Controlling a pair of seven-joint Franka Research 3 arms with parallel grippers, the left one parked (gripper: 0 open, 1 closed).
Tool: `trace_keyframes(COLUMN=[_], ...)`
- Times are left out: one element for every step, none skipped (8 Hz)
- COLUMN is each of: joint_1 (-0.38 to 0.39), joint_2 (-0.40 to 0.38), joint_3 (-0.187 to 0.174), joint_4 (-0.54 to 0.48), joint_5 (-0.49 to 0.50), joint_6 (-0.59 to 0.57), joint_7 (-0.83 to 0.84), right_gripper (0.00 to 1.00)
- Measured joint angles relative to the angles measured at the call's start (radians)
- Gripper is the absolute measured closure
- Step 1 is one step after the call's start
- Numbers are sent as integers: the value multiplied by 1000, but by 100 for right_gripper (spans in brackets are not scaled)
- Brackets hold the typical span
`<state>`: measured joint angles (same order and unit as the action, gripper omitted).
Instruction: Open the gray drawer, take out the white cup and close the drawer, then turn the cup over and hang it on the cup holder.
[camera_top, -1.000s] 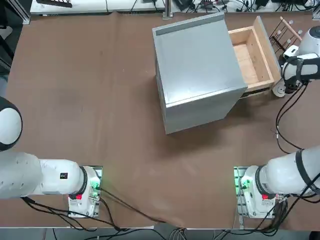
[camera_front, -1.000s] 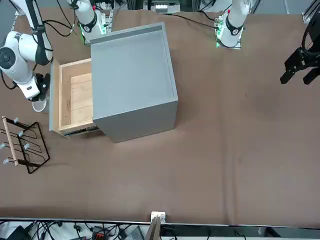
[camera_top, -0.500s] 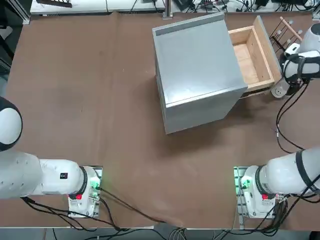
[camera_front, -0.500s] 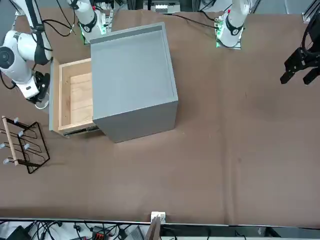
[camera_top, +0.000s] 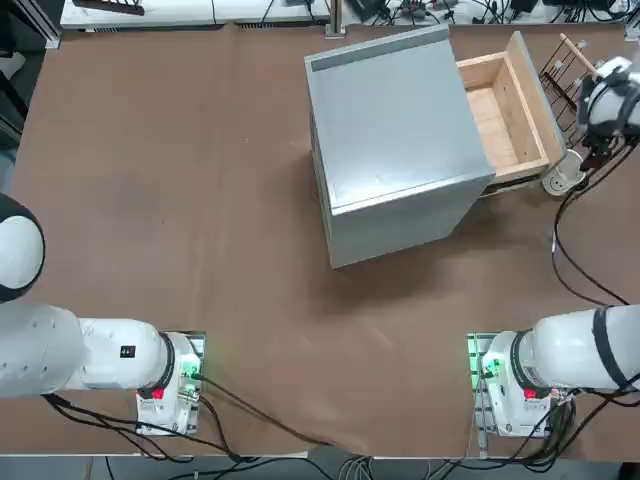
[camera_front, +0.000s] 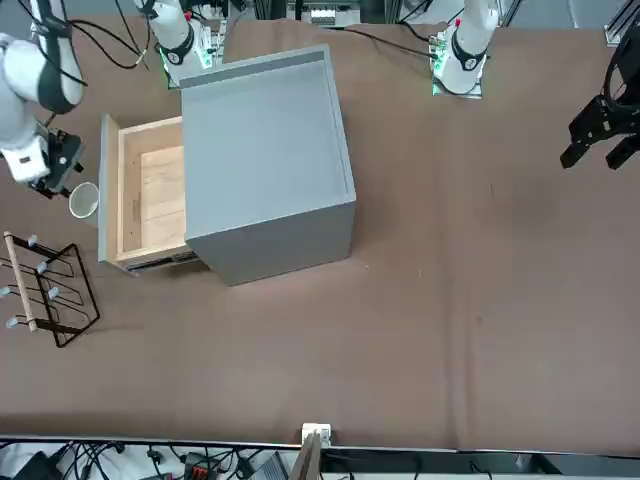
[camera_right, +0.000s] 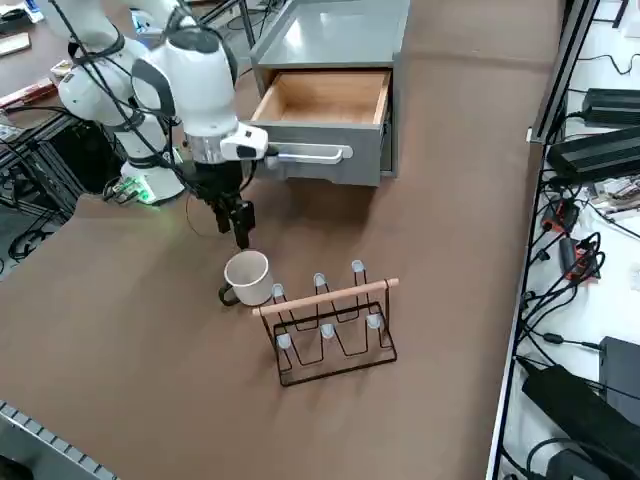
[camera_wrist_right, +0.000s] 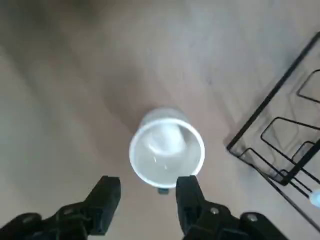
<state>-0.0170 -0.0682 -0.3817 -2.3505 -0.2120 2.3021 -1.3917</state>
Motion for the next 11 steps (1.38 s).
trace_keyframes(joint_1=[8, 13, 19, 30, 52, 73, 98, 127, 160, 193, 222], joint_2=[-13, -11, -3, 5, 16, 33, 49, 63, 72, 78, 78], joint_3=[3, 5, 6, 7, 9, 11, 12, 14, 14, 15, 15], joint_4=[62, 143, 216, 256, 265, 265, 265, 265, 266, 269, 273], joint_5=[96, 159, 200, 255, 316, 348, 361, 365, 368, 375, 383], joint_6=[-92, -199, -287, -330, -338, -335, -327, -313, -296, -282, -276], joint_7=[17, 83, 197, 297, 367, 415, 466, 530, 607, 692, 771], right_gripper=[37, 49, 57, 81, 94, 97, 99, 99, 99, 99, 99])
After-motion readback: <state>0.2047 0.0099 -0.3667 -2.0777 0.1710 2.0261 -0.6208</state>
